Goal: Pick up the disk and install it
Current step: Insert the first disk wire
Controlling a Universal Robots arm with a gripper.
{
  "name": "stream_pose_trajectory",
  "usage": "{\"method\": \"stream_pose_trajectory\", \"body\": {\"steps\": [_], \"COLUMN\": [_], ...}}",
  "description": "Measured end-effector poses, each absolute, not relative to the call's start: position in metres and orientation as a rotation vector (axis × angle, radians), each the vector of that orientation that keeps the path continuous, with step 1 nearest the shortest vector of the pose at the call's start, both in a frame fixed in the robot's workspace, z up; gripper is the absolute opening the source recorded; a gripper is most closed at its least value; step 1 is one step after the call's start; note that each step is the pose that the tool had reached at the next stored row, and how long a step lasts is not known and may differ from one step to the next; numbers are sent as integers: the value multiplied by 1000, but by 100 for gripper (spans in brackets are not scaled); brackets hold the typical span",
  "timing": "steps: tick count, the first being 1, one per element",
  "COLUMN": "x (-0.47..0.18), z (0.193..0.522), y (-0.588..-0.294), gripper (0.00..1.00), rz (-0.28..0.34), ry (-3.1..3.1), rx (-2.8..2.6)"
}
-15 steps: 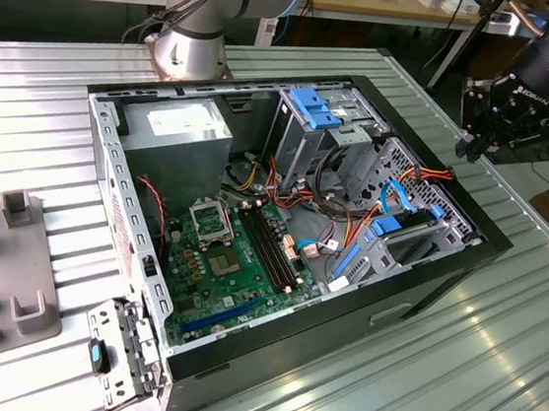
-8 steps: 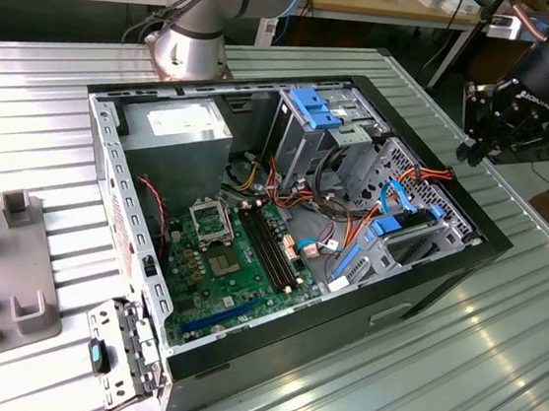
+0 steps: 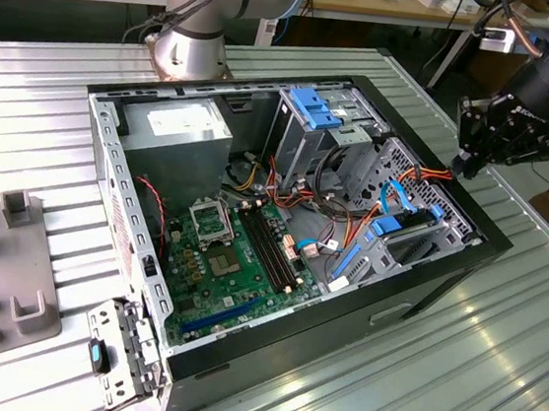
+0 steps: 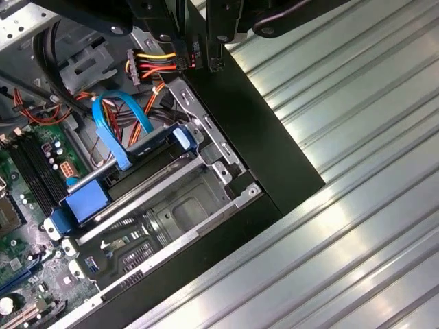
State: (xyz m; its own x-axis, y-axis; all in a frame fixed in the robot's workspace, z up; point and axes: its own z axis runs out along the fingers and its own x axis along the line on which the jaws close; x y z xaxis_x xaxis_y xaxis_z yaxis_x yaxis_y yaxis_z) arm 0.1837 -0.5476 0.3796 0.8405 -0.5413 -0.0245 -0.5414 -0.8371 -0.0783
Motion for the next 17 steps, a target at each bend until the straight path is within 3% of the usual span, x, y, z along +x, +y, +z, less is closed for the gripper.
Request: {"method": "stream_pose_trajectory", "body": {"steps": [10, 12, 17], "x": [177, 174, 164], "z": [377, 377, 377], "y": [-548, -548, -548], "gripper": [24, 24, 24], "rz": [-85, -143, -187], "ry": [814, 803, 795], "rx": [-2930, -2920, -2911]}}
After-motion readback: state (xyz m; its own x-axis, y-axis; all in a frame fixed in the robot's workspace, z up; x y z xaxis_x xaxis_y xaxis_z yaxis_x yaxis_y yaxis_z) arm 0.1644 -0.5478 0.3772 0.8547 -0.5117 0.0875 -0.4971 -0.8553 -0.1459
